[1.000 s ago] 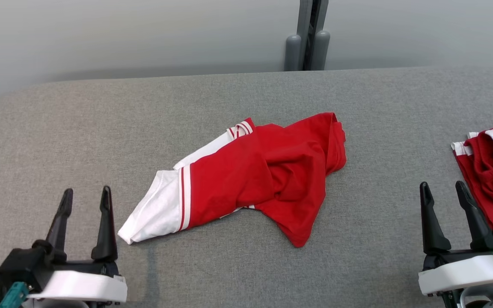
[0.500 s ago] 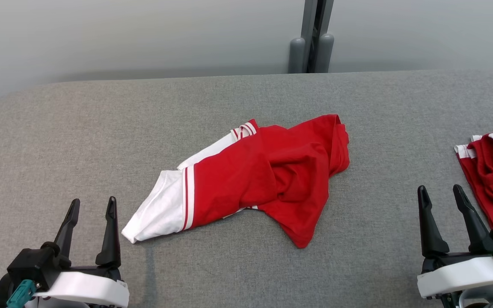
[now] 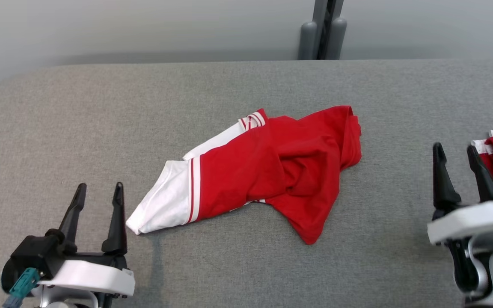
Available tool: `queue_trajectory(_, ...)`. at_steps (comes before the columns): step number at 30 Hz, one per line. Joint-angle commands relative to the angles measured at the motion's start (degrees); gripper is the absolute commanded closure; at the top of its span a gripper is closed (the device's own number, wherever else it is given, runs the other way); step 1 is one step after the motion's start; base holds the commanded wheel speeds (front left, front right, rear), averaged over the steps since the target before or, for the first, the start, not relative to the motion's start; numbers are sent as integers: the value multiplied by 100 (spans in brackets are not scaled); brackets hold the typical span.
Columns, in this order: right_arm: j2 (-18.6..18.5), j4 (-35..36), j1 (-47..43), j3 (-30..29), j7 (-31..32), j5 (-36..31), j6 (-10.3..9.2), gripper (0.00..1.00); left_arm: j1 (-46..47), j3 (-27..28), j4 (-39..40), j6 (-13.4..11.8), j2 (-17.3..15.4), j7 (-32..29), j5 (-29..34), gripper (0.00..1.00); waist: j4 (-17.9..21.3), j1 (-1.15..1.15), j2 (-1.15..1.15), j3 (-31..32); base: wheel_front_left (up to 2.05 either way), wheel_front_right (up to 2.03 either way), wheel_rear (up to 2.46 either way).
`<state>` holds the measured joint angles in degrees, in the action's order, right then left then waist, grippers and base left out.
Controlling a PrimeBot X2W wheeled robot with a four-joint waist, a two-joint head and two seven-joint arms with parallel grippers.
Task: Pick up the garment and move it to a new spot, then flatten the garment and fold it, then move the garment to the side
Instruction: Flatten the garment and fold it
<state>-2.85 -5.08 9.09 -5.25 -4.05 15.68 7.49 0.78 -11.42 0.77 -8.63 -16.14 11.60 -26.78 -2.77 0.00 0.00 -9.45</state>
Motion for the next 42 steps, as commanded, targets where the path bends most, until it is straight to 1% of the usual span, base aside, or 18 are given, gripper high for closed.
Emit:
queue_trajectory(1, -64, -208, 287, 16, 119, 86, 1, 0, 105, -33, 19, 31, -7, -13, 9, 0, -76, 0, 0, -99, 0, 0, 0)
queue_trajectory(5, -316, -1049, 1143, 286, 615, 311, 1, 0, 290, -161, 13, 121, 40, -22, 19, 0, -261, 0, 0, -313, 0, 0, 0)
queue_trajectory(7, -454, -1485, 1554, 522, 916, 433, 1, 0, 397, -224, -35, 178, 70, -3, 22, 0, -369, 0, 0, -433, 0, 0, 0)
queue_trajectory(13, -727, -2454, 2635, 1289, 1692, 777, 1, 0, 710, -366, -244, 344, 189, 79, -10, 0, -646, 0, 0, -723, 0, 0, 0)
queue_trajectory(14, -799, -2727, 2899, 1494, 1970, 881, 1, 0, 781, -387, -315, 378, 225, 121, -19, 0, -709, 0, 0, -791, 0, 0, 0)
queue_trajectory(19, -949, -3218, 3446, 1919, 2357, 1066, 1, 0, 926, -411, -464, 456, 289, 197, -30, 0, -785, 0, 0, -933, 0, 0, 0)
queue_trajectory(20, -985, -3281, 3533, 1968, 2358, 1081, 1, 25, 956, -406, -484, 458, 296, 207, -34, 0, -789, 0, 0, -957, 0, 0, 0)
queue_trajectory(21, -1009, -3347, 3588, 2014, 2357, 1114, 1, 100, 975, -401, -508, 478, 303, 214, -36, 0, -793, 0, 0, -975, 0, 0, 0)
queue_trajectory(22, -1034, -3403, 3629, 2092, 2401, 1120, 1, 100, 984, -400, -532, 489, 310, 233, -34, 0, -795, 0, 0, -990, 0, 0, 0)
queue_trajectory(25, -1139, -3344, 3746, 2237, 2143, 1124, 1, 100, 1023, -366, -586, 495, 316, 261, -27, 0, -769, 0, 0, -1017, 0, 0, 0)
queue_trajectory(27, -1178, -3214, 3742, 2341, 1912, 1098, 1, 100, 1034, -349, -609, 489, 320, 277, -22, 0, -729, 0, 0, -1017, 0, 0, 0)
queue_trajectory(29, -1209, -2941, 3657, 2448, 1617, 1041, 1, 100, 1028, -325, -628, 484, 313, 295, -14, 0, -678, 0, 0, -994, 0, 0, 0)
queue_trajectory(33, -1364, -2110, 3262, 2745, 1156, 796, 1, 100, 953, -272, -595, 449, 274, 311, 10, 0, -540, 0, 0, -928, 0, 0, 0)
queue_trajectory(34, -1364, -2110, 3262, 2745, 1156, 796, 1, 100, 953, -272, -595, 449, 274, 311, 10, 0, -540, 0, 0, -928, 0, 0, 0)
queue_trajectory(36, -1420, -1593, 2960, 2853, 976, 585, 1, 100, 907, -258, -569, 418, 251, 318, 19, 0, -470, 0, 0, -889, 0, 0, 0)
queue_trajectory(40, -1557, -515, 2001, 2960, 758, 37, 1, 100, 802, -241, -510, 386, 199, 306, 24, 0, -338, 0, 0, -814, 0, 0, 0)
queue_trajectory(42, -1565, -102, 1449, 2914, 714, -171, 1, 100, 786, -243, -482, 367, 179, 277, 24, 0, -288, 0, 0, -776, 0, 0, 0)
